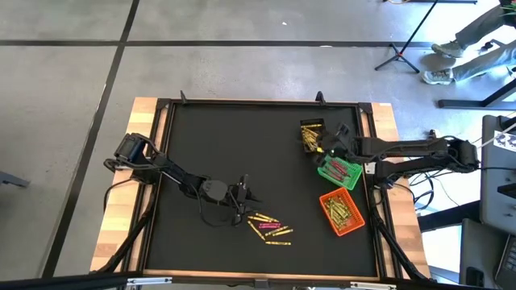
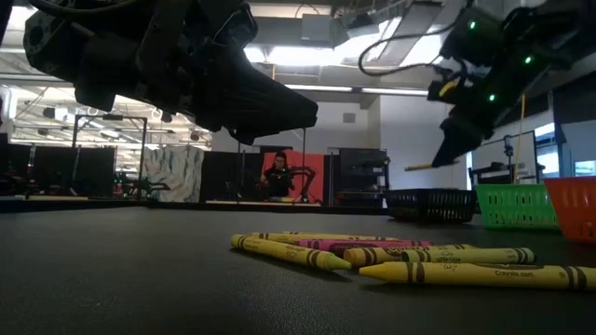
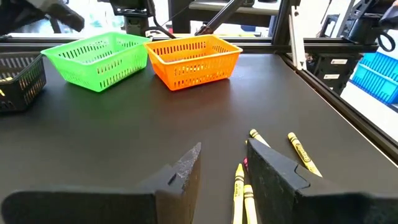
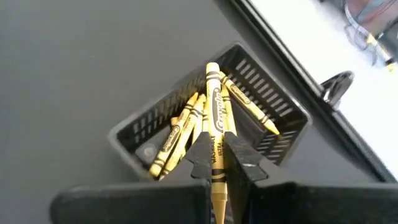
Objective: Sort crayons
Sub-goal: Put the yellow crayon into the black basket
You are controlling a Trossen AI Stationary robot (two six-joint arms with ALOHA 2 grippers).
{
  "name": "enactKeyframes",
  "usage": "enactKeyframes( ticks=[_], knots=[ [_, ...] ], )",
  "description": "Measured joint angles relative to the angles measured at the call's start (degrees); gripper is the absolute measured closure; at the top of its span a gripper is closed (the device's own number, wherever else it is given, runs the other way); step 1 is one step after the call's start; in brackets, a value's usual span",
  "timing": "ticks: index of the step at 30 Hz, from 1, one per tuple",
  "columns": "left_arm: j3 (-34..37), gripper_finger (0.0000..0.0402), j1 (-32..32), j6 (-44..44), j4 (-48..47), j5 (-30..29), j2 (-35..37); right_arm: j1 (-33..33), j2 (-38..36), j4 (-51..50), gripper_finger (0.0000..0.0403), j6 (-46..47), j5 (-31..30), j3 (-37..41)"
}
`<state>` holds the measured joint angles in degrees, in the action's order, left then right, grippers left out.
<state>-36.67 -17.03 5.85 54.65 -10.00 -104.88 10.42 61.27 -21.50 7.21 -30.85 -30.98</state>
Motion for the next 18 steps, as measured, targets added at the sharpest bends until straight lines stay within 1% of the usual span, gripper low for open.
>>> enactKeyframes(
  ticks=[5, 9, 14, 18],
  knots=[
    [0.0, 0.0288, 0.0, 0.0, 0.0, 0.0, 0.0, 6.4, 0.0, 6.1, 0.0387, -1.8, 4.7, 2.9],
    [0.0, 0.0288, 0.0, 0.0, 0.0, 0.0, 0.0, 10.3, 0.0, 7.0, 0.0386, -2.3, 7.3, 3.9],
    [0.0, 0.0288, 0.0, 0.0, 0.0, 0.0, 0.0, 12.9, 0.1, 8.5, 0.0386, -3.2, 10.7, 4.2],
    [0.0, 0.0288, 0.0, 0.0, 0.0, 0.0, 0.0, 14.2, 0.1, 8.5, 0.0386, -3.6, 11.5, 4.3]
  ],
)
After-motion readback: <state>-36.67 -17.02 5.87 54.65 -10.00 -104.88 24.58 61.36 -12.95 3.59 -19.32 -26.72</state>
